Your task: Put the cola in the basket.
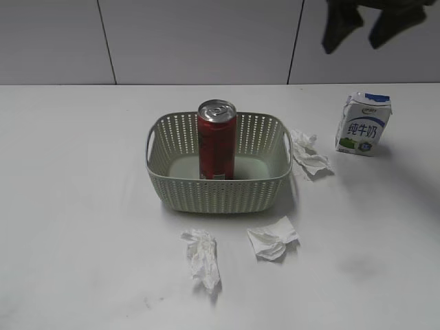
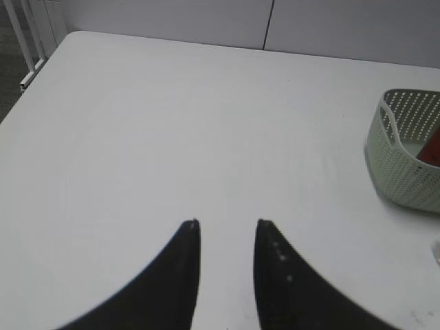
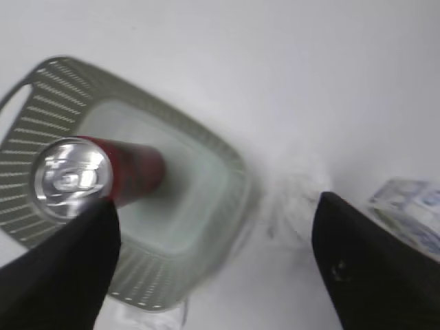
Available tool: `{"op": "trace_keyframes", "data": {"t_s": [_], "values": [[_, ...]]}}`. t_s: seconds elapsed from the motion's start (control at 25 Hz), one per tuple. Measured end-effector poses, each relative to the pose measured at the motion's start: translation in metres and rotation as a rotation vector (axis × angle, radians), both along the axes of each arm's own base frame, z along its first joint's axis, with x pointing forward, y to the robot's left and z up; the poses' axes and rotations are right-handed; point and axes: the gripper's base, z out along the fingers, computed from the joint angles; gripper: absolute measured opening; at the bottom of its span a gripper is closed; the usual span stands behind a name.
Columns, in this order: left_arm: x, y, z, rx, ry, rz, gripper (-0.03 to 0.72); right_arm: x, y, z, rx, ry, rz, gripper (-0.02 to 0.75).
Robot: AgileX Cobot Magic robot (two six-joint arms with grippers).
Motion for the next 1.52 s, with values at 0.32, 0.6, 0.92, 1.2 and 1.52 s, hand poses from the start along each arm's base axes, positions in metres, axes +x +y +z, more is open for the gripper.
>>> {"op": "trace_keyframes", "data": {"t_s": [0.32,0.6,0.92,1.2,1.52], "values": [[0.000,0.000,0.000,0.000,0.000,0.000,0.217,-0.030,-0.086,-0.006,-0.047,0.085,-0.194,0.636],[0.000,0.000,0.000,0.000,0.000,0.000,0.217,-0.118,-0.094,-0.006,-0.049,0.132,-0.195,0.631],[0.000,0.000,0.000,0.000,0.000,0.000,0.217,-0.213,-0.104,-0.035,-0.040,0.083,-0.213,0.615],[0.000,0.000,0.000,0.000,0.000,0.000,0.217,-0.271,-0.111,-0.060,-0.021,-0.015,-0.226,0.599],[0.000,0.000,0.000,0.000,0.000,0.000,0.217,-0.321,-0.116,-0.077,0.008,-0.162,-0.231,0.595]]}}
